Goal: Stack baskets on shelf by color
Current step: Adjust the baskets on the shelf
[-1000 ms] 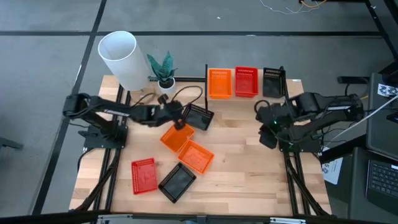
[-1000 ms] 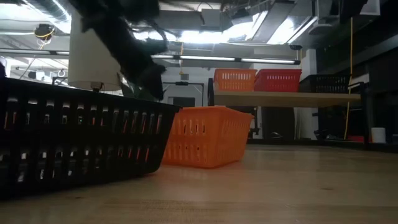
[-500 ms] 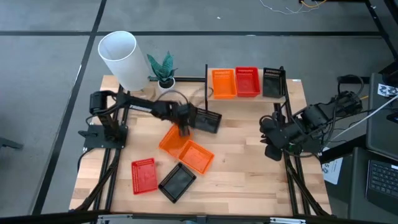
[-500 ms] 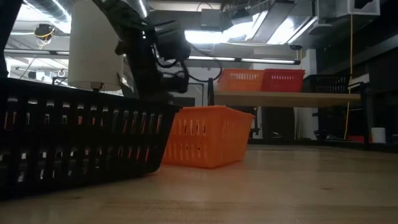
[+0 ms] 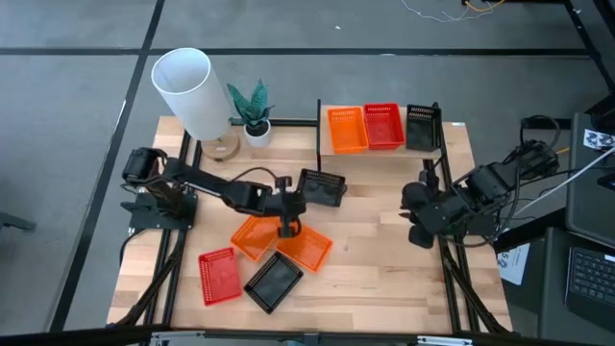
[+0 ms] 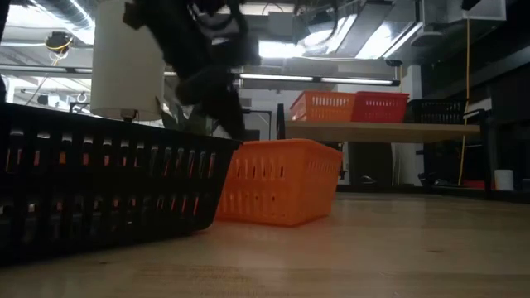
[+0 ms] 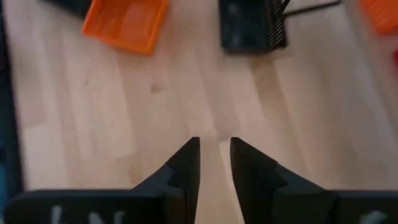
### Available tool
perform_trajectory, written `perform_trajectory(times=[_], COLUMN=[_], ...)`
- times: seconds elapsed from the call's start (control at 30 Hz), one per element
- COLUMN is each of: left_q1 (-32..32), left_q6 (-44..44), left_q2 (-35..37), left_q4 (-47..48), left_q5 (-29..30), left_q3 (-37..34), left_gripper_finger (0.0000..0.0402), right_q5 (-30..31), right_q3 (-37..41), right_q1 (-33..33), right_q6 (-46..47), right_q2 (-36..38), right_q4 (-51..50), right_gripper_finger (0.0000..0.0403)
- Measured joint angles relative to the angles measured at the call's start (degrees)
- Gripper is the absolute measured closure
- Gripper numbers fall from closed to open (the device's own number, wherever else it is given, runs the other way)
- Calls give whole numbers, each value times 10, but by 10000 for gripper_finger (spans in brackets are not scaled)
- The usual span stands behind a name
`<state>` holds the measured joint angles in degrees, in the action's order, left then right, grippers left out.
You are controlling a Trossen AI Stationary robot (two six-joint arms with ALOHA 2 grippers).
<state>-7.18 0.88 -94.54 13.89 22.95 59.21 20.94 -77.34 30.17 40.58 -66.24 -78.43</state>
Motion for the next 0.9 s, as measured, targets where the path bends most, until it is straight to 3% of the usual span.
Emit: perform_trajectory(times=[0.13,0.27,0.53,0.73,0.9], left_q1=[-16,-32,-35,-35,-35], left_q6=[-51,-102,21,108,166], left_q2=[41,103,200,262,298], left_q4=[26,123,276,276,256], left_q5=[18,-27,-28,-28,-25], left_q3=[23,27,-16,-121,-197], left_gripper_finger=[299,299,299,299,299], right_q5=[31,38,53,45,43], right_q3=[22,32,32,22,-25], right_q1=[-12,-59,-227,-335,-405], right_q6=[-6,-37,-220,-394,-463], right_q2=[-11,-39,-104,-135,-173], right_q4=[50,90,177,316,373], right_gripper_finger=[315,315,315,315,315])
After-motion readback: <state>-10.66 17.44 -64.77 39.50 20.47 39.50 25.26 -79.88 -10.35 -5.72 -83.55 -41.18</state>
